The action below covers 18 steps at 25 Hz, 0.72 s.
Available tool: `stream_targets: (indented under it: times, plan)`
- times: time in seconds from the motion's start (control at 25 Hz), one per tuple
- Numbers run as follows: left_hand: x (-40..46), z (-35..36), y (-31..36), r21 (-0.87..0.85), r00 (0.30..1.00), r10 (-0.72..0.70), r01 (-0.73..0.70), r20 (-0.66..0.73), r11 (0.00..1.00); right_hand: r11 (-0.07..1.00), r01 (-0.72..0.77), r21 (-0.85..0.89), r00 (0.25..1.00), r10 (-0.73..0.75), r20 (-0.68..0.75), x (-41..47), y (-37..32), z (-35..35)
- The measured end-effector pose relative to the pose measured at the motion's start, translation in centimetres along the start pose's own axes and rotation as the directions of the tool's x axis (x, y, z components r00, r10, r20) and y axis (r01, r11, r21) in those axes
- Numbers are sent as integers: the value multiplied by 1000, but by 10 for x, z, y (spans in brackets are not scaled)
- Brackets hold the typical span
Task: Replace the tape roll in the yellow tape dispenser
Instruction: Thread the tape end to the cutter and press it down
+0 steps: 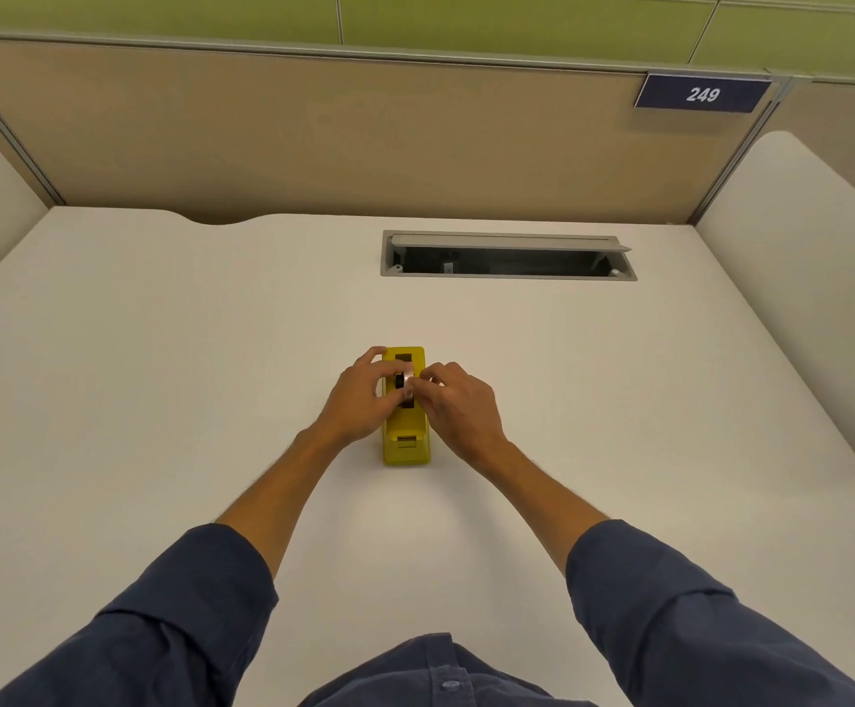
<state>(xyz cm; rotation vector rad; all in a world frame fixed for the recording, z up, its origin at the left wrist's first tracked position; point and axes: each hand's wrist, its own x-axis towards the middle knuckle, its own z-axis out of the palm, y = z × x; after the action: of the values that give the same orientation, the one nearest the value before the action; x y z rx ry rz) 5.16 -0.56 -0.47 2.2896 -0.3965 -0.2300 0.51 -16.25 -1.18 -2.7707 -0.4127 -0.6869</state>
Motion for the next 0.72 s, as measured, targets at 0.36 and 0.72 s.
stream_targets:
  times: [0.36, 0.72]
  plan:
    - [-4, -3, 3, -45, 999, 30, -29, 22, 999, 975, -185, 119, 969, 161, 189, 6, 1, -2]
    - [-9, 1, -4, -182, 999, -51, 46, -19, 982, 982, -183, 56, 909, 147, 391, 29, 6, 2]
